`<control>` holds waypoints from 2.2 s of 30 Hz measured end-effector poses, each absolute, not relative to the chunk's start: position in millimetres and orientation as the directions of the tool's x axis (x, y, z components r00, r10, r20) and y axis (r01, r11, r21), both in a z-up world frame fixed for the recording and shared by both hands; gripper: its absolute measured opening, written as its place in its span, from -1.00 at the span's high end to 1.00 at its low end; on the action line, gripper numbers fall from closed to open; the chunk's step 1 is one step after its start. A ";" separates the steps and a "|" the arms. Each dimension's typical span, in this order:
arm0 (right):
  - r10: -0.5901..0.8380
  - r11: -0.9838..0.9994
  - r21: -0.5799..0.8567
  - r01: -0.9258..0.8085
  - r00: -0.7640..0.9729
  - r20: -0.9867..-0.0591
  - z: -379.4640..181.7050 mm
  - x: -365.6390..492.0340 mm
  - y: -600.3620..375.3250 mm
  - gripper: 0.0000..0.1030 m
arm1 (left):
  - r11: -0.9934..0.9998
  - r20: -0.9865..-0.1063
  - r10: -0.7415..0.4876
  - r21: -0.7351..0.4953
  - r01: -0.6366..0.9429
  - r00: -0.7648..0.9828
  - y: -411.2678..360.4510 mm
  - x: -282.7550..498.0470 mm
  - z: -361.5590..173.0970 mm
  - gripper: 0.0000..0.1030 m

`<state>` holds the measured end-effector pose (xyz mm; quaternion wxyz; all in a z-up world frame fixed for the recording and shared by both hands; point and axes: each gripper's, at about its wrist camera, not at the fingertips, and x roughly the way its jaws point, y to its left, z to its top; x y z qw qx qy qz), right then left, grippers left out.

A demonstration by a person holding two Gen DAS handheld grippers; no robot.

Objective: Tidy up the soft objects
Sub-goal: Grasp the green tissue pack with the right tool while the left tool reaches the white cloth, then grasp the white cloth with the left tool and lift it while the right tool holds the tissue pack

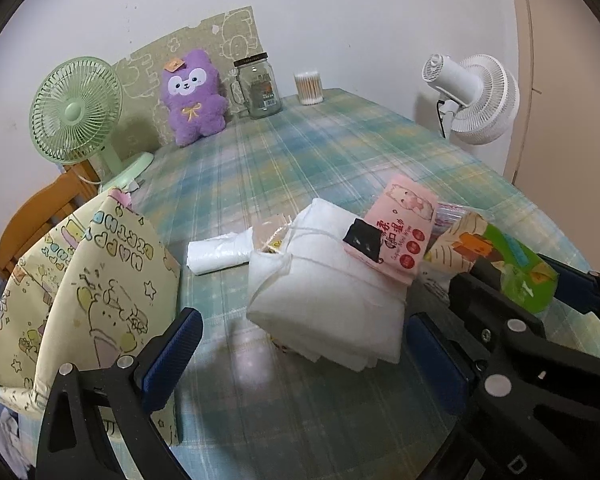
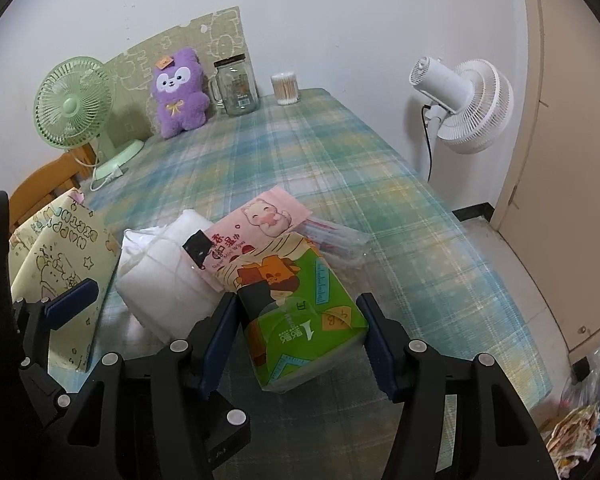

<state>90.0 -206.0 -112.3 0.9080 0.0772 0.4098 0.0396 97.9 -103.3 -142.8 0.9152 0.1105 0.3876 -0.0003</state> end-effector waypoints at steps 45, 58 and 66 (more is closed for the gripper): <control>0.121 0.989 0.147 -0.024 0.701 -0.703 -75.8 79.0 -189.1 -0.23 | 0.990 -0.683 -0.027 0.085 0.115 0.730 -88.8 79.2 -110.4 0.76; 0.115 0.990 0.140 -0.029 0.741 -0.662 -46.2 69.7 -181.4 -0.23 | 0.992 -0.647 -0.054 0.054 0.116 0.760 -80.7 66.9 -81.2 0.84; 0.119 0.990 0.139 -0.038 0.761 -0.638 -29.3 63.2 -175.6 -0.23 | 0.992 -0.623 -0.052 0.058 0.112 0.780 -76.3 59.7 -63.5 0.86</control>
